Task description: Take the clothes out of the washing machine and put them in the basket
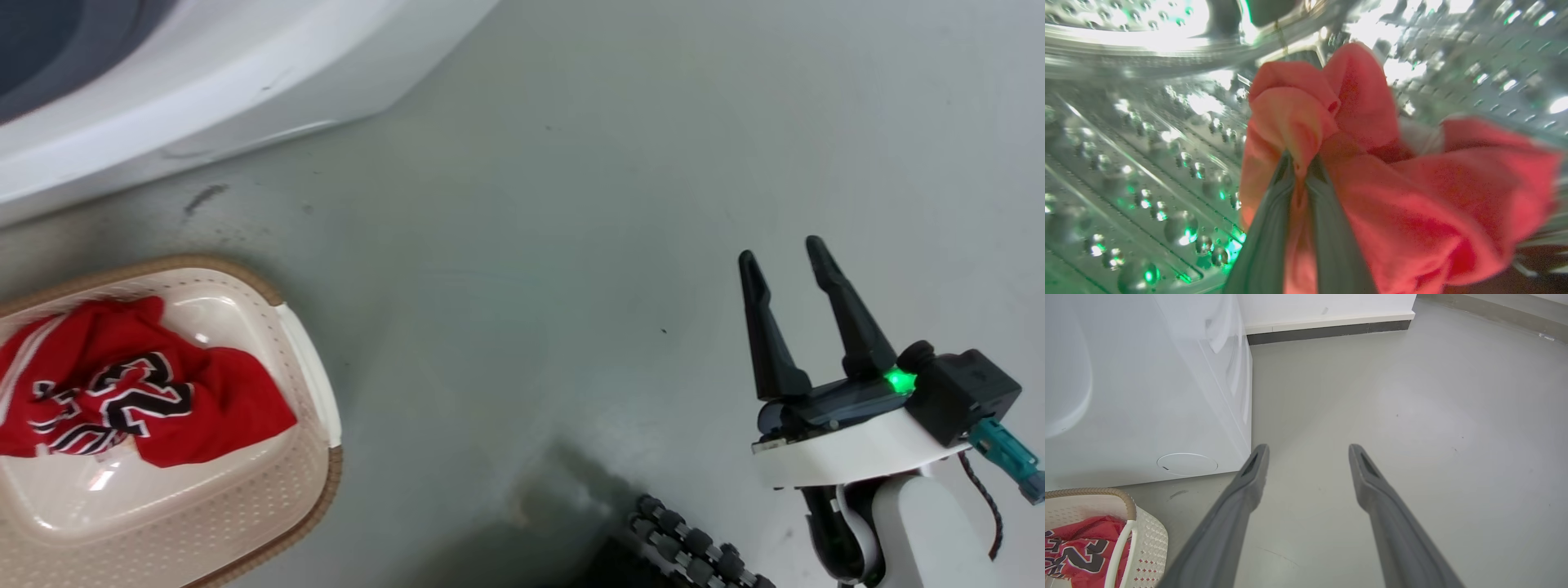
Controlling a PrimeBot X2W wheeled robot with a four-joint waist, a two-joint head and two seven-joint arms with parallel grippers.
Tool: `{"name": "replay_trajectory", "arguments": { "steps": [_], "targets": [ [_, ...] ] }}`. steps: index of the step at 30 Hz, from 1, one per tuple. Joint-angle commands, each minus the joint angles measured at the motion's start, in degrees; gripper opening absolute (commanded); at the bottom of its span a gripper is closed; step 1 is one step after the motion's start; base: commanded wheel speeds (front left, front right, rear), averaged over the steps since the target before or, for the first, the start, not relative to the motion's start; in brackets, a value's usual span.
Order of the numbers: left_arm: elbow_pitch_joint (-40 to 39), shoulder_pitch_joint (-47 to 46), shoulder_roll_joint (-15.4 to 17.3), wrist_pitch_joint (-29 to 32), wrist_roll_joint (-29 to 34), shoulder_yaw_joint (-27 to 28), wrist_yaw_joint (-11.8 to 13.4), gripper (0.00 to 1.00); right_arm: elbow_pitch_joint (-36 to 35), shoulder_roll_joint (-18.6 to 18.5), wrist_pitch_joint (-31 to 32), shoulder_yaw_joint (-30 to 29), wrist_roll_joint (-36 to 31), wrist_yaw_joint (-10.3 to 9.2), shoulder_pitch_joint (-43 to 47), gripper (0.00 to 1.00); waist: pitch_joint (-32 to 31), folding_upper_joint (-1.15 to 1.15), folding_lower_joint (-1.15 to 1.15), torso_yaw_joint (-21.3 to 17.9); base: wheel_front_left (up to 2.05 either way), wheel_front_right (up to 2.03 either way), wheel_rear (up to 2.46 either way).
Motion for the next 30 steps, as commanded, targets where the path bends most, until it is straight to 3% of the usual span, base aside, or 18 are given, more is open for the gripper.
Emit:
{"name": "replay_trajectory", "arguments": {
  "steps": [1, 18, 23, 30],
  "targets": [
    [0.09, 0.66, -0.52, -0.94, -0.43, 0.00, -0.16, 0.00, 0.13, 0.07, -0.12, -0.39, -0.32, -0.05, -0.57, 1.00, -1.32, 0.00, -0.01, 1.18, 0.00, 0.00, 0.00],
    [2.21, 13.69, -7.58, -32.17, -5.65, 1.55, -0.21, 0.00, 1.68, 0.05, -0.12, -6.90, -6.86, -0.04, -0.46, 1.00, -14.80, 0.00, -0.01, 10.81, 0.00, 0.00, 0.00],
    [-1.03, 20.84, -10.15, -34.87, -6.53, 3.10, 0.65, 0.00, 2.12, 0.05, -0.12, -8.13, -8.01, -0.04, 1.01, 1.00, -18.55, 0.00, -0.01, 13.47, 0.00, 0.00, 0.00],
    [-14.90, 35.53, -12.01, -34.94, -5.01, 8.07, 2.91, 0.00, 3.03, 0.04, -0.12, -8.73, -9.88, -0.05, 2.51, 1.00, -23.38, 0.00, -0.01, 16.39, 0.00, 0.00, 0.00]
  ]
}}
